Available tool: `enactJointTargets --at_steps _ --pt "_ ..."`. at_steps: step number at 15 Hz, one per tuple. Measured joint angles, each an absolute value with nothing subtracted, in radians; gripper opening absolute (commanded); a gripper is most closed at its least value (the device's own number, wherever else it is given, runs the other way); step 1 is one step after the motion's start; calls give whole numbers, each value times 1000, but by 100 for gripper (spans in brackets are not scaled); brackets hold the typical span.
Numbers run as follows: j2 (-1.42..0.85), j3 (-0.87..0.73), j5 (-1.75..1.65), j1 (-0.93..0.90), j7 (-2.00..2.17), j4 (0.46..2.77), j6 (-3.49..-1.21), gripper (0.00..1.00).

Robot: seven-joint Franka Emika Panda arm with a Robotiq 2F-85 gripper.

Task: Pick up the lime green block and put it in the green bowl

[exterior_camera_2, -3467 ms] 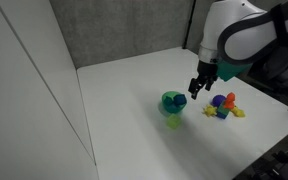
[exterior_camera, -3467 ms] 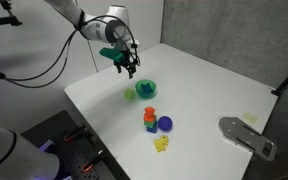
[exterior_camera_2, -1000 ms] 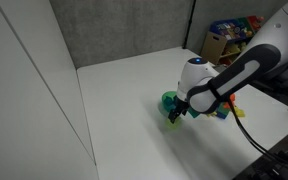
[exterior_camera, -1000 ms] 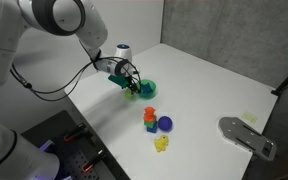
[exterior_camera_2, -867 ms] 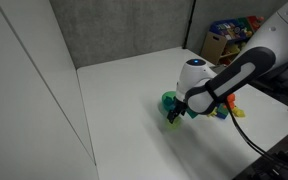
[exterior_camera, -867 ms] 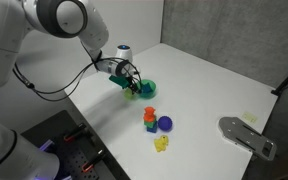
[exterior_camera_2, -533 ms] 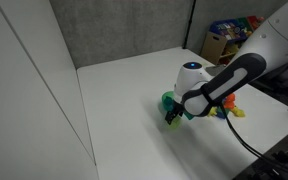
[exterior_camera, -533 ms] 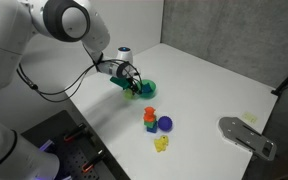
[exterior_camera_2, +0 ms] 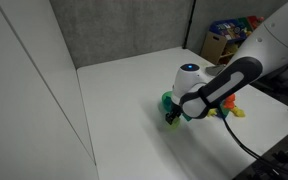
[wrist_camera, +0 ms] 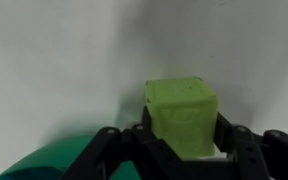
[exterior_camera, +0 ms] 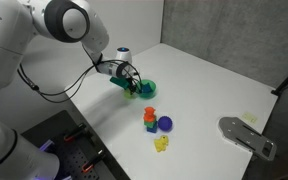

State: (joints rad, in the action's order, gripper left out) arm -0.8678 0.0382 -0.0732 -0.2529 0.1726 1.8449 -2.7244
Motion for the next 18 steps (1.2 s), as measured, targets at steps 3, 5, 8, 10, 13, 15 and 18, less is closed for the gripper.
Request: enactJointTargets --at_steps 3,5,8,10,13,15,18 --pt "-851 38 -73 -255 173 1844 -2719 29" --pt "-826 39 -73 -255 173 1844 -2697 28" --pt "-775 55 -69 -249 168 1844 -2621 27" --pt "-737 80 -55 -236 150 1844 -2564 27" --pt "-684 87 -48 -232 148 1840 -2521 27" --pt "-659 78 -48 -232 150 1829 -2515 27" --pt "-648 53 -48 -232 154 1795 -2512 27"
